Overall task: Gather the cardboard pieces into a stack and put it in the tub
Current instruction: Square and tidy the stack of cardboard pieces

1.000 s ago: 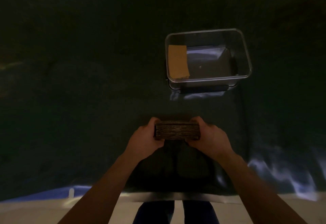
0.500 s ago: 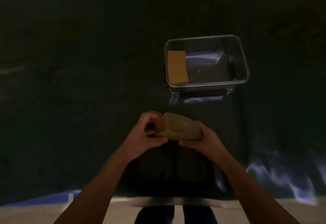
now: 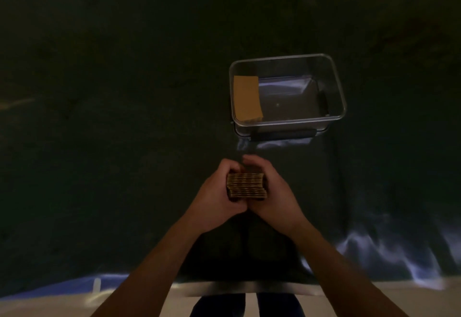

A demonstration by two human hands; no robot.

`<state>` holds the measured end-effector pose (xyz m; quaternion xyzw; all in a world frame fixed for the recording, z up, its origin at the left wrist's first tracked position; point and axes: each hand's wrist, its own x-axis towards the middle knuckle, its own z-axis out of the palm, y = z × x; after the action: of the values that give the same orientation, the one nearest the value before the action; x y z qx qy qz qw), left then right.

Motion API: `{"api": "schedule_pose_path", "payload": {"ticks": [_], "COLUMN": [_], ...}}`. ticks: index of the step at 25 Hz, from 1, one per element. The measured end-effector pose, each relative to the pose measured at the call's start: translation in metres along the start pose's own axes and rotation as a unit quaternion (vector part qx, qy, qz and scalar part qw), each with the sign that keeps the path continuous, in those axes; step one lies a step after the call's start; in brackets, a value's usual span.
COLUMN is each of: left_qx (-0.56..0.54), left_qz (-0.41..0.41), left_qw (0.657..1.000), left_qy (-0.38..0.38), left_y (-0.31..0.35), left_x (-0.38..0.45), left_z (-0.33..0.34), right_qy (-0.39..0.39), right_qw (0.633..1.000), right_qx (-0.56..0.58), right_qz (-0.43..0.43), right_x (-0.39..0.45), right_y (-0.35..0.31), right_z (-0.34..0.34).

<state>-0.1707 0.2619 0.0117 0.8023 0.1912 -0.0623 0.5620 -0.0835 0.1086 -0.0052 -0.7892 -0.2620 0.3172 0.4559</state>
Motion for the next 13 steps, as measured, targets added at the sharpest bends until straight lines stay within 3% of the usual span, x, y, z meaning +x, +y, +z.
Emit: {"api": "schedule_pose_path", "payload": {"ticks": [6,13], "left_qx": [-0.226,-0.320], "left_qz": [-0.061,-0.039], "left_qw": [0.970,0.943], "left_qy": [0.068,0.079], "left_y": [-0.025,-0.035], "left_x": [-0.011,-0.019], "left_z": [0.036,0.029], "right_qy": [0.061,0.059], "right_qw": [0.998,0.995], "right_qx": [-0.001,0.061], "right_qz": [0.025,0.045], "right_x": [0.000,0.000], "right_y": [0.012,0.003], "right_z": [0.040,0.054]}}
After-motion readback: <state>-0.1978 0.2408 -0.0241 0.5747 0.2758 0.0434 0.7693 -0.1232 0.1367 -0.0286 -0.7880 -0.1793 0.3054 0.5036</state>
